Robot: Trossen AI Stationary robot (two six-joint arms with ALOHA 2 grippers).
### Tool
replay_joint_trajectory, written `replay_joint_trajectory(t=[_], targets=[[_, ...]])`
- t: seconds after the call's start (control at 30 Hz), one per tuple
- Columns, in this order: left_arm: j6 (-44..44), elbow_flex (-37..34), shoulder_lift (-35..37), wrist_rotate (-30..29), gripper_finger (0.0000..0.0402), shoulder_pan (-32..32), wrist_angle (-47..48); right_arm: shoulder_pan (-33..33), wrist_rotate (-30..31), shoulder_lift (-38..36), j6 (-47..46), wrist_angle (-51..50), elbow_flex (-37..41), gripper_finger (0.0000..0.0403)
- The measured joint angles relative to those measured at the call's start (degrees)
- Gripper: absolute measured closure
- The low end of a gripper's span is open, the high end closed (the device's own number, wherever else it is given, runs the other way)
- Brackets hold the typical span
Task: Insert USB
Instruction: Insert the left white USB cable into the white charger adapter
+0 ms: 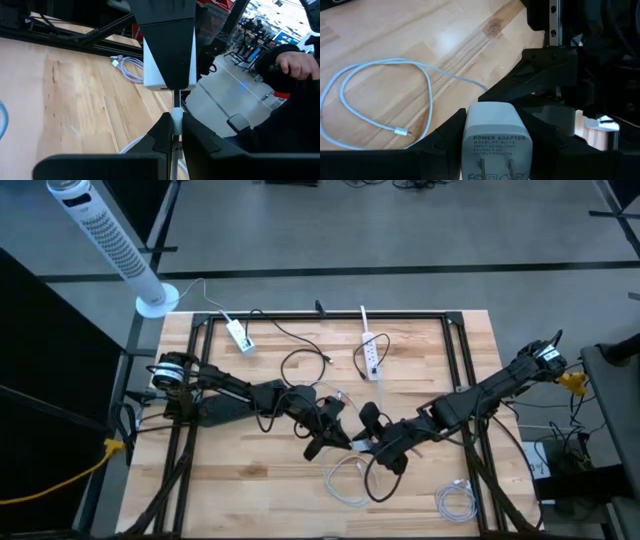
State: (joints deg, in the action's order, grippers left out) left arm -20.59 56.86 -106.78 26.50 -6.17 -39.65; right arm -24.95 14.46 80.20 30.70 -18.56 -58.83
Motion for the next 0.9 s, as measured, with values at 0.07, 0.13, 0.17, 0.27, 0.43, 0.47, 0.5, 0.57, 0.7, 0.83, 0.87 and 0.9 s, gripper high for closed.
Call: replay_joint_trajectory(t=[0.07,0.13,0.17,0.27,0.43,0.47,0.5,0.57,0.7,0.83,0.87,0.9], targets=[[0.09,0.02,0.00,-0.04,0.0384,-0.01,-0.23,0.02,0.40,0.00,0.37,0.57,0.02,0.0262],[0.11,0.02,0.00,-0.02,0.0384,-0.01,-0.25,0.04,0.66,-0.02,0.41,0.48,0.02,0.0262],[0.09,0.02,0.02,-0.05,0.0384,-0.01,-0.25,0.04,0.69,-0.02,0.38,0.43,0.02,0.0262],[0.16,0.02,0.01,-0.19,0.0384,-0.01,-0.24,0.04,0.67,-0.02,-0.66,0.03,0.02,0.0262],[0.55,0.02,0.02,-0.44,0.0384,-0.01,0.05,0.11,-0.85,-0.02,-2.49,-0.65,0.00,0.0262],[0.55,0.02,0.02,-0.44,0.0384,-0.01,0.03,0.11,-0.94,-0.02,-2.58,-0.64,0.00,0.0262],[0.55,0.06,0.02,-0.44,0.0384,-0.01,0.01,0.11,-0.94,-0.02,-2.58,-0.64,0.00,0.0262],[0.55,0.09,0.02,-0.44,0.0384,-0.01,0.05,0.11,-0.88,-0.02,-2.60,-0.66,0.00,0.0262],[0.55,0.09,-0.09,-0.44,0.0384,-0.01,0.41,0.31,-0.85,0.60,-2.61,-0.81,-0.02,0.0262],[0.60,0.09,-0.15,-1.18,0.0384,-0.06,1.76,0.35,-2.25,1.77,-3.12,-0.93,-0.04,0.0262],[0.60,0.09,-0.17,-1.35,0.0384,-0.07,2.00,0.35,-2.61,2.00,-3.15,-1.05,-0.04,0.0262],[0.60,0.09,-0.22,-1.31,0.0384,-0.07,2.12,0.35,-2.67,2.09,-3.27,-1.27,-0.04,0.0262]])
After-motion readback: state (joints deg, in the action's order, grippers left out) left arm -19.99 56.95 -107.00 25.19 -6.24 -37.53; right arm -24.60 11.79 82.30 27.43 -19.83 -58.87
